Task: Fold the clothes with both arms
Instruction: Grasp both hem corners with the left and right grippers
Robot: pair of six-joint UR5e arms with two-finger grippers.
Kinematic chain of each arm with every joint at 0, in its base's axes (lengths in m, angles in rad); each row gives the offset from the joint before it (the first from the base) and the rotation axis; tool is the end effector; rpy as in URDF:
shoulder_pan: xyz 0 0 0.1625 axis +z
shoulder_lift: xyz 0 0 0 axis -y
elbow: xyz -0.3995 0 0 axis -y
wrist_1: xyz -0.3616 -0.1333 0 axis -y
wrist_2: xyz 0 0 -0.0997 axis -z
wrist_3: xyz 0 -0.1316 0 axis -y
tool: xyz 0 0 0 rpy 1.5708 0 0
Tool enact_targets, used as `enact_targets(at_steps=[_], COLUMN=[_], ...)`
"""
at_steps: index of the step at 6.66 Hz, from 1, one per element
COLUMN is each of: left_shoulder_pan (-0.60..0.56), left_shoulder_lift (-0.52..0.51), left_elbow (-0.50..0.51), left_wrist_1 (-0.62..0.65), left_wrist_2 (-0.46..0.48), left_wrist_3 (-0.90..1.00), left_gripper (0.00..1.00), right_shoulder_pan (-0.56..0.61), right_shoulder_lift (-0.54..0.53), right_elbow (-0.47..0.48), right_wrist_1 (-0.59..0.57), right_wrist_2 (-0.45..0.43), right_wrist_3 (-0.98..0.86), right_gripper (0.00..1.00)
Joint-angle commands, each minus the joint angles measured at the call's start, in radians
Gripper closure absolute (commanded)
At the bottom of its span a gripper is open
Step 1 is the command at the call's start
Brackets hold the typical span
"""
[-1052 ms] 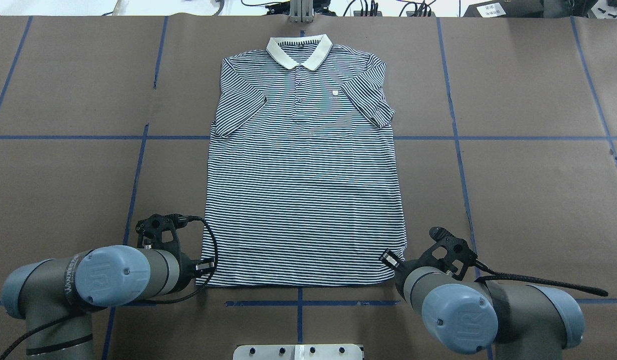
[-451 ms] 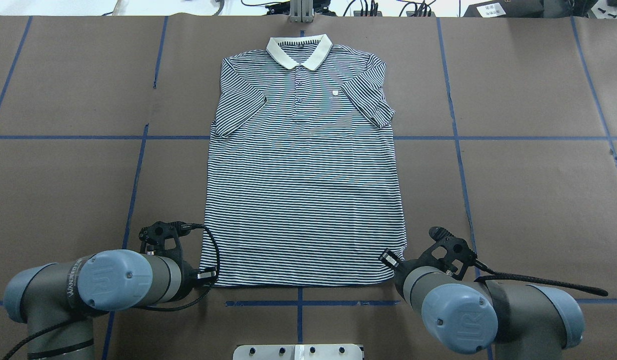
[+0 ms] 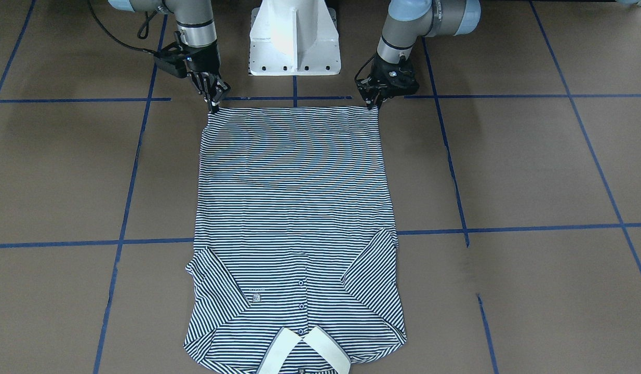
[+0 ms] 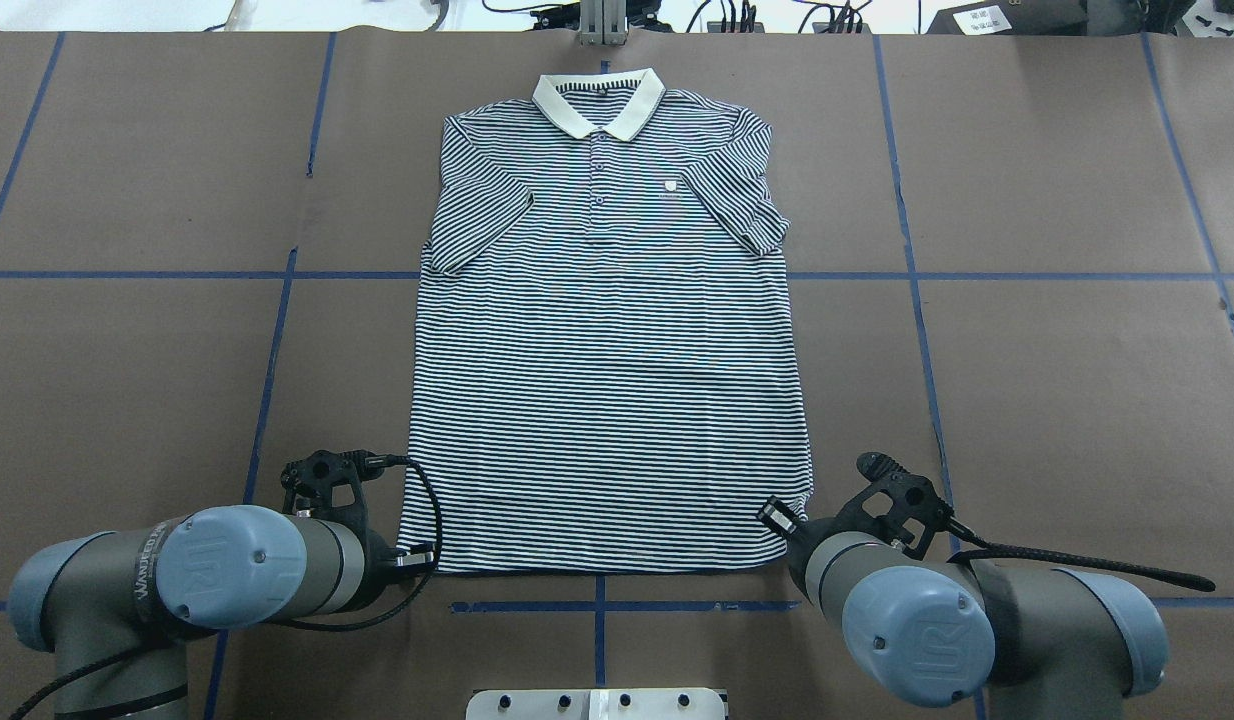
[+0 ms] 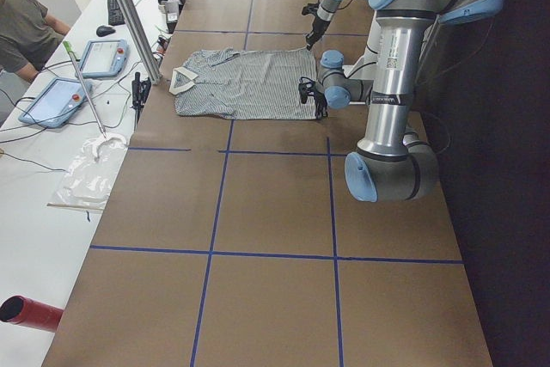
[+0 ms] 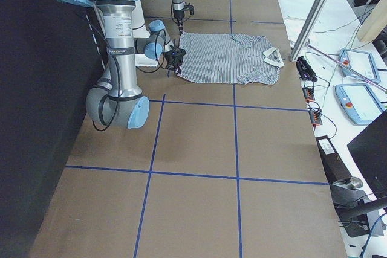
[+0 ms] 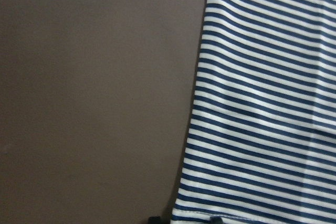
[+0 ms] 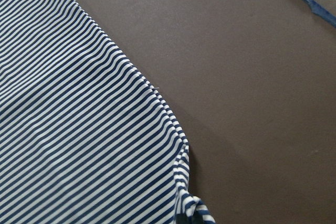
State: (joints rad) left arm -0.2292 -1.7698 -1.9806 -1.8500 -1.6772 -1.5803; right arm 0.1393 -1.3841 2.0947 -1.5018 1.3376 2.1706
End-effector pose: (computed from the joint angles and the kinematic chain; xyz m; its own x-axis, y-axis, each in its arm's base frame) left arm 0.4988 -0.2389 0.3525 0.6130 -0.1527 -0.7751 0.1515 0.9857 -0.0744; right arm -0.4815 -0.2328 0.3402 0.4143 0.6127 0.6731 -0.6419 0.7210 -0.2612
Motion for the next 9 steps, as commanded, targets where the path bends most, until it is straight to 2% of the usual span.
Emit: enact_targets(at_steps=[1, 2, 4, 5, 6, 7, 8, 9], left_shoulder_pan=[-0.001, 0.001, 0.063, 0.068, 0.071, 0.064, -0.005, -0.104], left_shoulder_lift=[-0.002, 0.001, 0.0, 0.0, 0.0, -0.025, -0.077, -0.156], left_elbow=[-0.02, -0.087, -0.194, -0.272, -0.323, -0.316, -0.282, -0.203], left_wrist_1=[0.002, 0.026, 0.118, 0.182, 0.239, 0.236, 0.238, 0.241], left_wrist_2=[-0.018, -0.027, -0.021, -0.024, -0.015, -0.01, -0.001, -0.002], left_wrist_3=[0.0, -0.015, -0.193, -0.223, -0.231, -0.24, -0.222, -0.125], left_gripper=[1.0, 1.0, 1.0, 1.0, 1.0, 1.0, 1.0, 1.0], right_shoulder_pan=[0.0, -0.007, -0.171, -0.202, -0.181, -0.1, -0.017, 0.05], right_shoulder_lift=[-0.003, -0.016, -0.129, -0.166, -0.162, -0.135, -0.101, -0.04], right_elbow=[0.002, 0.043, 0.21, 0.288, 0.316, 0.317, 0.306, 0.266], right_wrist_1=[0.0, 0.0, -0.056, -0.075, -0.113, -0.12, -0.12, -0.12], right_wrist_2=[0.0, 0.003, 0.006, 0.008, 0.003, 0.0, 0.003, 0.003], right_wrist_3=[0.0, 0.0, 0.003, 0.003, 0.003, 0.002, -0.023, -0.12], right_gripper=[1.0, 1.0, 1.0, 1.0, 1.0, 1.0, 1.0, 1.0])
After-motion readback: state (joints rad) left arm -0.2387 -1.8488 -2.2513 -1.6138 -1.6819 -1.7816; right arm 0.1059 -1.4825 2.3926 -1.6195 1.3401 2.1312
